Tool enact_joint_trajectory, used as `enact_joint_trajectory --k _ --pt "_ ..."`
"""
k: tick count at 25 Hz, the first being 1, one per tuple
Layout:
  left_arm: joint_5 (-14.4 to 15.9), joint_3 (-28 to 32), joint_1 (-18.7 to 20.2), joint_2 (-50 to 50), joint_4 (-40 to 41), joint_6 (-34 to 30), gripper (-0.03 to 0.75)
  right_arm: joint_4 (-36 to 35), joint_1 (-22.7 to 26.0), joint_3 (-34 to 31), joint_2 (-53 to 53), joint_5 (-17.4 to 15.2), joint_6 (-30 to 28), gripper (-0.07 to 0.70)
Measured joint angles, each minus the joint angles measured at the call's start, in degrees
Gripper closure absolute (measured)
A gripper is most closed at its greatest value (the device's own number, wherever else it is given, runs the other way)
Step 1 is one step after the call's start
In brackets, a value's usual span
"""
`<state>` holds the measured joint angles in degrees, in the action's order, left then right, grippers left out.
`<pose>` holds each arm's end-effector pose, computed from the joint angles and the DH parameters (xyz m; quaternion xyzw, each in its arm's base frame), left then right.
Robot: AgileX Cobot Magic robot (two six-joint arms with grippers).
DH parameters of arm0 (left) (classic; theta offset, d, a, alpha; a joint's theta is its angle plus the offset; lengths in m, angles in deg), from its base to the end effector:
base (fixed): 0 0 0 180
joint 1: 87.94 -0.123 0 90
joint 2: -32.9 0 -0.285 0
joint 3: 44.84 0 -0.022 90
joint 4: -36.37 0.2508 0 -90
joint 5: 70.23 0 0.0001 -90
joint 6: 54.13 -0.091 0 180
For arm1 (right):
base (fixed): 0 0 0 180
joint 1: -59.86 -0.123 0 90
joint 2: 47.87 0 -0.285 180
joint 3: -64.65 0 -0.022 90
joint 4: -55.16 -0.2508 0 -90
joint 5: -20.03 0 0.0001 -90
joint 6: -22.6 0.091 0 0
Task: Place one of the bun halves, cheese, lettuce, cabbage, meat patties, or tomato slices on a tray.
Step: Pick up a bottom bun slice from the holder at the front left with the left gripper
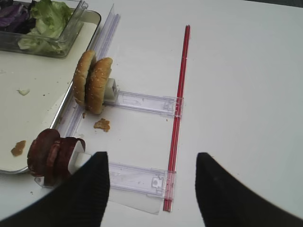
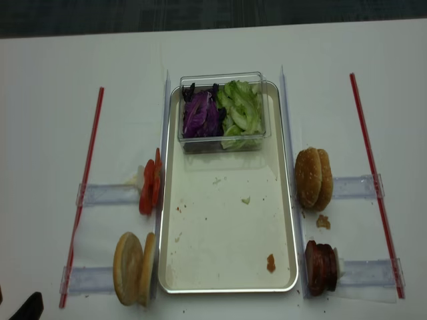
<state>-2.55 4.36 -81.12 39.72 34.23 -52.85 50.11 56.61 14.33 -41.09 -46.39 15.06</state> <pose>-0.0120 -0.0017 0.2647 0.0445 0.8804 -0.0518 0.4692 -0.0091 0.0068 0.2613 -0.0863 0.8759 0.0262 0.4740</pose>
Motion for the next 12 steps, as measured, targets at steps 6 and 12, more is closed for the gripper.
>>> enact_joint_trajectory --k 6,12 --pt "0.5 0.0 0.0 0.0 0.0 0.0 0.304 0.0 0.0 0.0 0.0 0.0 0.0 0.204" --pt "5.0 -2.5 0.0 0.6 0.0 0.0 0.304 0.0 0.0 0.0 0.0 0.0 0.0 0.204"
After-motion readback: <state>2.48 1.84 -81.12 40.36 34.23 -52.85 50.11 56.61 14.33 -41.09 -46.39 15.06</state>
